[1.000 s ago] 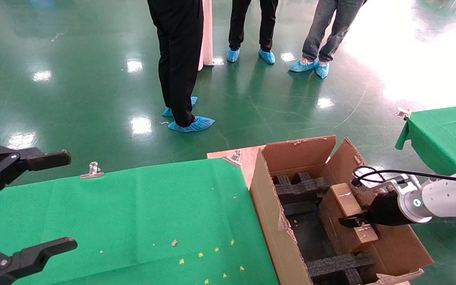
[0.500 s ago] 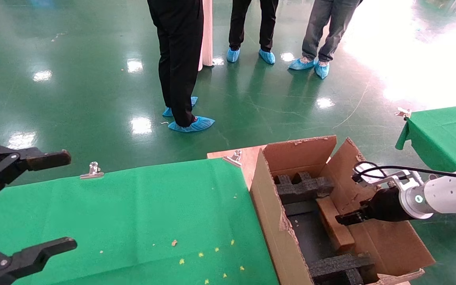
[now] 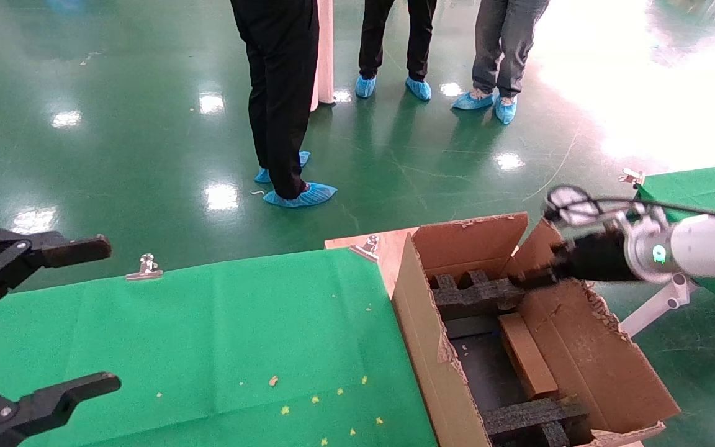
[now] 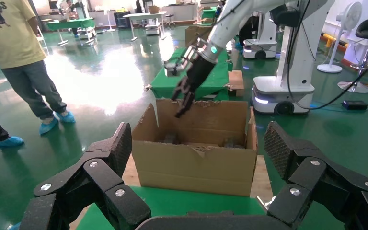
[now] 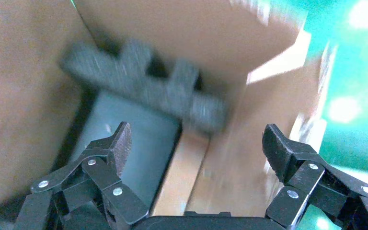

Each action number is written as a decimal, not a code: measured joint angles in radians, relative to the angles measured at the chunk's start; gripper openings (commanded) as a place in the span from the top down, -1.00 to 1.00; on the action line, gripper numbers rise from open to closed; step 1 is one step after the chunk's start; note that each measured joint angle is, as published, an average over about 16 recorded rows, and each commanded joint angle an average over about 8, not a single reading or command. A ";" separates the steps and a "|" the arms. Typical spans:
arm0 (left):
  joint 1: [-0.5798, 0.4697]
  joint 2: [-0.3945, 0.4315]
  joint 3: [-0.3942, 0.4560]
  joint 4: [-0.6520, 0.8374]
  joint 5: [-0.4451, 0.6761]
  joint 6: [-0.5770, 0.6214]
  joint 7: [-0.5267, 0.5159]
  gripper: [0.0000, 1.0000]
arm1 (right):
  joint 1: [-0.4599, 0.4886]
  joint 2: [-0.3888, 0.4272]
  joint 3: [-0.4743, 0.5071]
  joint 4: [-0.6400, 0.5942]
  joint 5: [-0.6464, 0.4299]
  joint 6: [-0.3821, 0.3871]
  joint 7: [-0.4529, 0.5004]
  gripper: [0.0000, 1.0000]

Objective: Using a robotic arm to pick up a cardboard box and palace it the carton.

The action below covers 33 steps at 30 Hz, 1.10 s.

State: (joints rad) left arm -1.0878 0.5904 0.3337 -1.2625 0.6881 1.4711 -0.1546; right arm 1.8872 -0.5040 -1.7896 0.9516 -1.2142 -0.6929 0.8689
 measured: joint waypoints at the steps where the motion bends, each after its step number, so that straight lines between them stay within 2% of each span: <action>1: 0.000 0.000 0.000 0.000 0.000 0.000 0.000 -1.00 | 0.012 0.003 0.006 0.017 0.000 0.001 -0.007 -1.00; 8: 0.000 0.000 0.000 0.000 0.000 0.000 0.000 -1.00 | 0.072 0.030 0.059 0.144 0.037 -0.001 -0.078 -1.00; 17: 0.000 0.000 0.000 0.000 0.000 0.000 0.000 -1.00 | 0.094 0.064 0.124 0.275 0.137 -0.027 -0.186 -1.00; 26: 0.000 0.000 0.000 0.000 0.000 -0.001 0.000 -1.00 | 0.090 0.073 0.152 0.310 0.180 -0.049 -0.224 -1.00; 33: 0.000 0.000 0.000 0.000 0.000 -0.001 0.000 -1.00 | 0.050 0.064 0.206 0.304 0.187 -0.079 -0.238 -1.00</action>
State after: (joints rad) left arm -1.0876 0.5902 0.3338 -1.2622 0.6878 1.4706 -0.1543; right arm 1.9375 -0.4396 -1.5831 1.2555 -1.0269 -0.7719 0.6314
